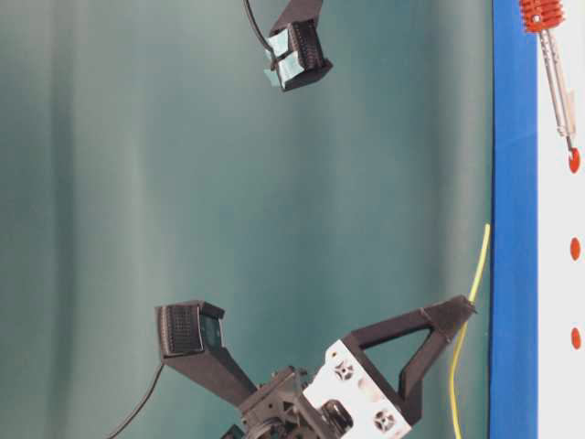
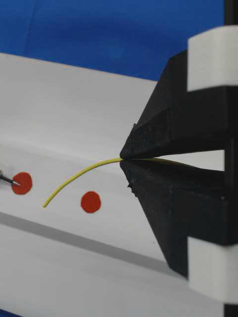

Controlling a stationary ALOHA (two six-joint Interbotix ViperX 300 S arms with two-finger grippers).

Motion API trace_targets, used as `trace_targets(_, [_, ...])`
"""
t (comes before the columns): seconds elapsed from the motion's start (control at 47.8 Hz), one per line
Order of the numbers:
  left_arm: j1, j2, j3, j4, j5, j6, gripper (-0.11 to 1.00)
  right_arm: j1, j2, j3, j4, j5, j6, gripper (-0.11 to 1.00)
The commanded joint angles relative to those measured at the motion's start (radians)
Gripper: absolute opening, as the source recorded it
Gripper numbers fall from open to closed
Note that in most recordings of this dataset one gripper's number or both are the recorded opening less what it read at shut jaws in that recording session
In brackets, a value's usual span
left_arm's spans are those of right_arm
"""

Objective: Touch the tip of the soldering iron to the tip of the solder at the mark.
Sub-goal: 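Withdraw the wire left and the iron right from the strip, then lower the wire and iron back onto the table and release them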

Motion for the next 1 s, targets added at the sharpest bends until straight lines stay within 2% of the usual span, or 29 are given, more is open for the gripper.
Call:
trace_targets(0.0, [0.002, -0.026, -0.006, 0.002, -0.009, 0.0, 0.03, 0.002, -0.015, -0.025, -0.005, -0.006, 0.002, 0.06])
trace_targets(0.188, [0.002, -0.031, 0.0, 0.002, -0.009, 0.002, 0.03, 0.002, -0.098, -0.011, -0.005, -0.003, 0.003, 0.06])
trace_targets(0.377, [0.002, -0.037, 0.011, 0.002, -0.011, 0.002, 0.03, 0.0, -0.219, 0.052, -0.005, -0.008, 0.008, 0.06])
trace_targets(0.502, [0.002, -0.041, 0.018, 0.002, -0.014, 0.0, 0.03, 0.0, -0.278, 0.087, -0.005, -0.009, 0.043, 0.06])
trace_targets(0.795, [-0.011, -0.043, 0.021, 0.002, -0.026, -0.006, 0.03, 0.005, -0.291, 0.098, 0.002, -0.014, 0.072, 0.06])
trace_targets(0.879, [-0.035, -0.046, 0.026, 0.0, -0.025, -0.008, 0.03, 0.035, -0.295, 0.098, 0.012, -0.029, 0.08, 0.06])
trace_targets(0.983, [-0.095, -0.057, 0.041, -0.003, -0.029, -0.017, 0.03, 0.115, -0.298, 0.098, 0.031, -0.057, 0.107, 0.06])
